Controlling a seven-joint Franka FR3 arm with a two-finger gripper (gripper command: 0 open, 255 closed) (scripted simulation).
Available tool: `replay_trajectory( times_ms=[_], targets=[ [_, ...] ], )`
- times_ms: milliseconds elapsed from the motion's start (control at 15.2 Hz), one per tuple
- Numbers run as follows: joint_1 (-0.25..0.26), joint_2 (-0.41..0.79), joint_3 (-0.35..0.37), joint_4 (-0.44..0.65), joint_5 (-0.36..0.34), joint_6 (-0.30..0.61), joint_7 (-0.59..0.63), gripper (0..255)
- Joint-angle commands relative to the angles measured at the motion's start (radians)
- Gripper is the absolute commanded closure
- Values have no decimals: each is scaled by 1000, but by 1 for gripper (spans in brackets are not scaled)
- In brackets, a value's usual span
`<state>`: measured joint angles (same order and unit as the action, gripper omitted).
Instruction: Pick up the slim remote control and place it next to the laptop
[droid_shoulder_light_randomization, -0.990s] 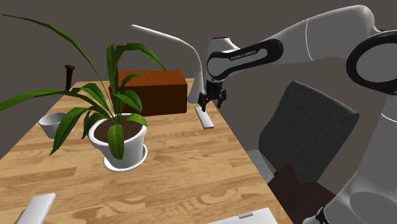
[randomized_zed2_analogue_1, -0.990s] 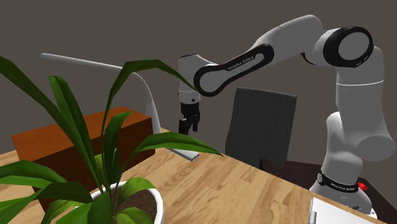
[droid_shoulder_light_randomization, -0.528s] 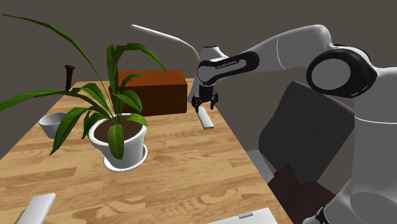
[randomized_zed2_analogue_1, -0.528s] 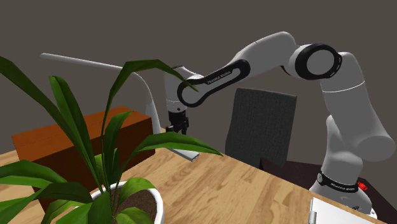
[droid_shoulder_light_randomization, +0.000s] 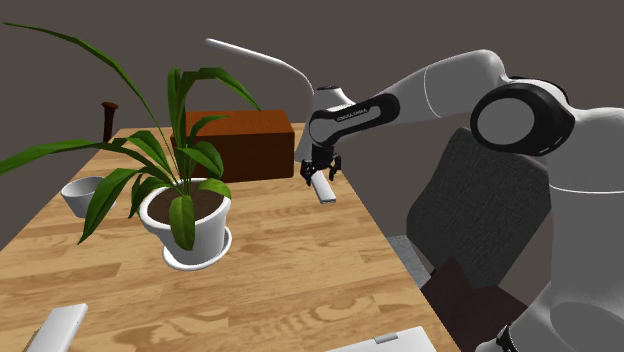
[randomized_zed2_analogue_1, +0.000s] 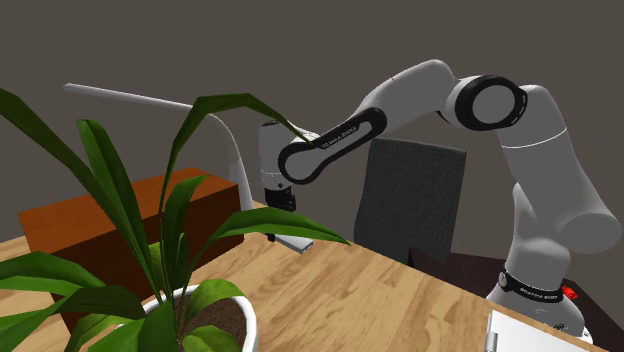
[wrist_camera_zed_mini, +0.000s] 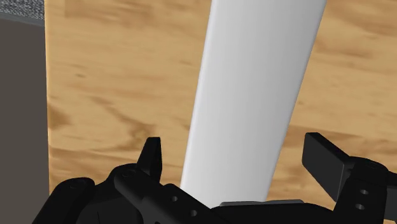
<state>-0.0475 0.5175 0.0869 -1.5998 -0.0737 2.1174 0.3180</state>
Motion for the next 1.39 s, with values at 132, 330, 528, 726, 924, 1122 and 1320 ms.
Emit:
replay_trajectory(
  times_ms=[132, 330, 528, 726, 924, 1122, 1320],
  targets=[
    [0, 2, 0, 0, 0, 3, 1, 0],
    [0, 2, 0, 0, 0, 3, 1, 0],
    [0, 2, 0, 1, 0, 2, 1, 255],
    [0, 3, 0, 1, 0, 2, 1, 255],
    [0, 3, 0, 1, 0, 2, 1, 255],
    [0, -9, 1, 10, 1, -19, -1, 255],
    [0, -25, 2, 27, 3, -51, -2, 255]
  ],
)
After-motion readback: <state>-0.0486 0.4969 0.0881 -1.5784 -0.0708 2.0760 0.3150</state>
